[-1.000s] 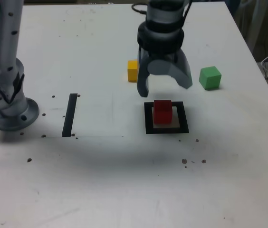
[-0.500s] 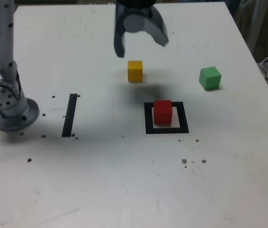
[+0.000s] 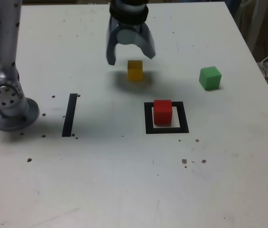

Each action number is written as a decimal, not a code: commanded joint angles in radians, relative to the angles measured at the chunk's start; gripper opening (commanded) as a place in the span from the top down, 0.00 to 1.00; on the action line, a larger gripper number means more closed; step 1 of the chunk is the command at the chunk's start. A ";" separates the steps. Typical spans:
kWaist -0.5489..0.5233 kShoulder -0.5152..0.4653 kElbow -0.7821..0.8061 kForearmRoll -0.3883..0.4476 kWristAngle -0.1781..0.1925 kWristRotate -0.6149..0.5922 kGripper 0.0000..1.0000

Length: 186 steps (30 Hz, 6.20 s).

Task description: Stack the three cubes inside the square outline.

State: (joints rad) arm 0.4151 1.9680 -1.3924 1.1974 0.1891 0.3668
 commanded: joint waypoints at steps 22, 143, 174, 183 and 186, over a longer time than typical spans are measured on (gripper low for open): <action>-0.012 0.090 -0.031 -0.062 -0.114 0.043 0.30; -0.500 0.037 -0.151 0.027 -0.143 -0.382 0.62; -0.500 -0.010 -0.152 0.045 -0.092 -0.384 0.00; -0.500 -0.064 -0.224 0.182 -0.061 -0.382 0.00; -0.494 -0.071 -0.270 0.204 -0.055 -0.365 0.00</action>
State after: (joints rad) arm -0.0829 1.9007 -1.6449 1.3961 0.1322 -0.0067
